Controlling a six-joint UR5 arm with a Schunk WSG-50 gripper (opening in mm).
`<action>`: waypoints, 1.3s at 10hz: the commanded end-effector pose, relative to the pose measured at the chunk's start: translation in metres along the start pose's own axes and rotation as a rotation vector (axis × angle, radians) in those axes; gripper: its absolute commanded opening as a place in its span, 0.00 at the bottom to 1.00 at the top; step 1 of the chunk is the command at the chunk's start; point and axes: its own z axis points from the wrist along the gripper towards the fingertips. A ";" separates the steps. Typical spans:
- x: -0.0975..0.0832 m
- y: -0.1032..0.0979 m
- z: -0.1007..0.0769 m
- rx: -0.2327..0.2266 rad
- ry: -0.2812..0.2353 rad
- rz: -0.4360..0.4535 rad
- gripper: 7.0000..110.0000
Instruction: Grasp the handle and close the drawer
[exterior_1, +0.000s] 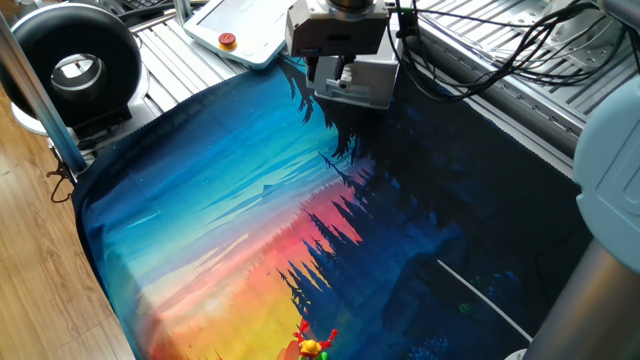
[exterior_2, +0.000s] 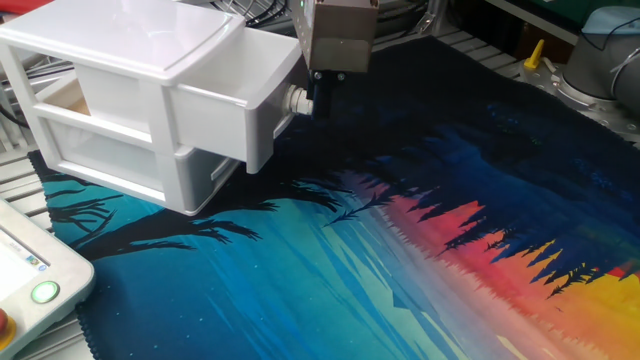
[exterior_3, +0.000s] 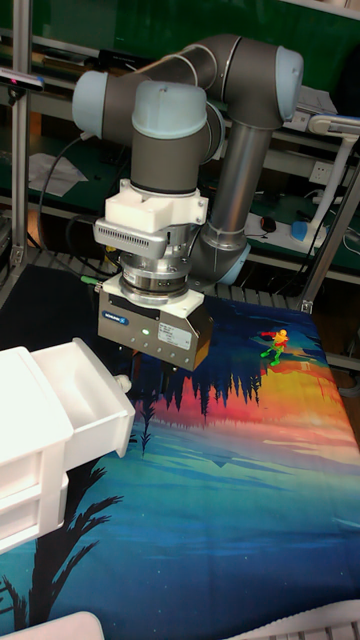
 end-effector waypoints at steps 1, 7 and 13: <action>-0.001 0.000 -0.001 -0.003 -0.002 -0.027 0.36; 0.021 -0.008 -0.002 0.028 0.087 -0.067 0.57; 0.022 -0.033 -0.004 0.126 0.091 -0.035 0.57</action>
